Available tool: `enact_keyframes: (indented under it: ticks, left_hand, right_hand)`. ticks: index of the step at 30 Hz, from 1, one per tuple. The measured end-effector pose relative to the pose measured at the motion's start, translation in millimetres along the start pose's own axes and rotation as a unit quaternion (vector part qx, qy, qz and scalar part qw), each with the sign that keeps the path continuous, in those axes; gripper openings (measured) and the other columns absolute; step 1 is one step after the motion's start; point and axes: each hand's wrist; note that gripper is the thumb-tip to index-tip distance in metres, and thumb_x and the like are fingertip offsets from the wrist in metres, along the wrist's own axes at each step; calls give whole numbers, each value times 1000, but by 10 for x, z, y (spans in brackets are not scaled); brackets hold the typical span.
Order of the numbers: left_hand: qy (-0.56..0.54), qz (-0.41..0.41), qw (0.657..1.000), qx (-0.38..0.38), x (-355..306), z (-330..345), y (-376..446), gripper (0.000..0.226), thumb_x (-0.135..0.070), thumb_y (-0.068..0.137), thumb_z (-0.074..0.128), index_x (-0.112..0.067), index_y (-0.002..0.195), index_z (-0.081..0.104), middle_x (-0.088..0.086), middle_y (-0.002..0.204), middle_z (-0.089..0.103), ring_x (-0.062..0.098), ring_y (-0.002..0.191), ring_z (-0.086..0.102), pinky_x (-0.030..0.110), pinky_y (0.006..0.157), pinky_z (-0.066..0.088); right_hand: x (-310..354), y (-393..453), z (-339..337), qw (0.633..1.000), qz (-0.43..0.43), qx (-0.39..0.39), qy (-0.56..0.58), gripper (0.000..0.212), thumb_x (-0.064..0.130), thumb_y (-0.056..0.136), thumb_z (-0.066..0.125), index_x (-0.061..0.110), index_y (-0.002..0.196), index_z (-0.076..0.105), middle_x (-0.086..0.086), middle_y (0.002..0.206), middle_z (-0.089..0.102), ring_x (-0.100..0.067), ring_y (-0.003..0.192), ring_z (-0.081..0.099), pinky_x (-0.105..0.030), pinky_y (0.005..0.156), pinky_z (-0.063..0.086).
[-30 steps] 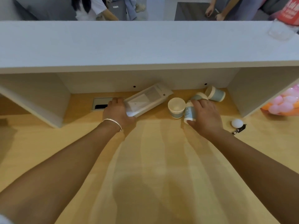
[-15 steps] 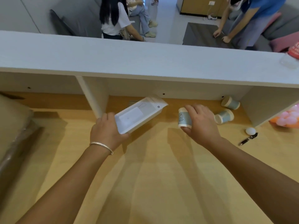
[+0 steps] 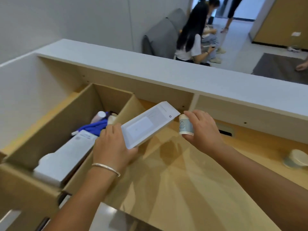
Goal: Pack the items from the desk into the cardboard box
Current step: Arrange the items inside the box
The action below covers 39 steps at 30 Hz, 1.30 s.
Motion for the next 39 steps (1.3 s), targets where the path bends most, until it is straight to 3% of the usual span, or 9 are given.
enact_keyframes:
  ticks: [3, 8, 13, 17, 21, 29, 33, 37, 39]
  left_hand:
    - [6, -45, 999, -21, 481, -275, -104, 58, -48, 61, 73, -16, 102, 48, 7, 95, 53, 29, 89, 53, 42, 73, 49]
    - [32, -120, 991, -48, 1158, -629, -299, 62, -48, 58, 76, -14, 101, 47, 7, 96, 50, 31, 87, 50, 37, 67, 41]
    - [50, -159, 985, -43, 1653, -822, -407, 68, -51, 61, 76, -13, 109, 47, 8, 104, 53, 29, 95, 51, 38, 73, 45]
    - [35, -164, 984, -61, 1855, -846, -381, 75, -59, 64, 71, -14, 118, 44, 9, 109, 52, 27, 98, 50, 35, 69, 43]
    - [40, -134, 988, -65, 1899, -785, -303, 103, -77, 65, 60, -16, 141, 28, 12, 134, 45, 30, 120, 46, 44, 91, 47]
    - [9, -11, 998, -63, 1085, -461, -134, 95, -71, 71, 59, -16, 143, 32, 13, 139, 42, 30, 129, 38, 47, 103, 34]
    - [0, 71, 997, -39, 292, -221, -89, 94, -71, 74, 55, -15, 145, 31, 12, 145, 38, 29, 136, 32, 49, 107, 33]
    - [-13, 155, 987, -30, -669, 144, -168, 90, -67, 72, 60, -14, 142, 39, 13, 137, 47, 30, 130, 42, 51, 105, 36]
    - [-4, 195, 981, -14, -1184, 384, -247, 89, -70, 73, 53, -14, 141, 38, 11, 137, 48, 29, 129, 43, 50, 105, 37]
  right_hand:
    - [486, 256, 63, 999, -43, -13, 13, 75, 40, 72, 76, 20, 136, 43, -4, 125, 53, -26, 119, 45, -43, 103, 33]
    - [1251, 642, 195, 994, -102, -30, 38, 75, 44, 70, 75, 23, 134, 43, -2, 124, 54, -25, 118, 47, -42, 102, 35]
    - [1876, 992, 301, 989, -134, -30, 61, 75, 46, 74, 74, 26, 137, 39, 1, 133, 51, -21, 122, 45, -42, 104, 35]
    - [2159, 1216, 354, 988, -140, -31, 51, 81, 45, 76, 74, 26, 143, 33, -1, 144, 44, -24, 131, 40, -46, 108, 34]
    - [2164, 1226, 417, 993, -113, -17, 34, 91, 44, 76, 76, 28, 148, 24, -4, 155, 30, -28, 140, 31, -47, 113, 28]
    - [1223, 612, 344, 998, -55, -39, -5, 86, 51, 75, 74, 32, 144, 27, 1, 147, 40, -23, 135, 37, -44, 110, 30]
    - [392, 169, 165, 999, 0, -15, -34, 87, 50, 77, 72, 29, 147, 24, -1, 150, 36, -22, 138, 32, -41, 113, 27]
    - [-518, -334, -29, 998, 53, -7, -35, 84, 48, 77, 72, 29, 146, 26, 0, 148, 38, -22, 137, 33, -41, 113, 28]
    - [-1010, -622, -107, 996, 72, 2, -45, 84, 48, 78, 71, 28, 146, 27, 1, 149, 37, -21, 137, 32, -41, 114, 27]
Point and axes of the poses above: each hand's wrist, its own y-axis towards the middle knuckle, its own z-axis out of the palm, x = y × z
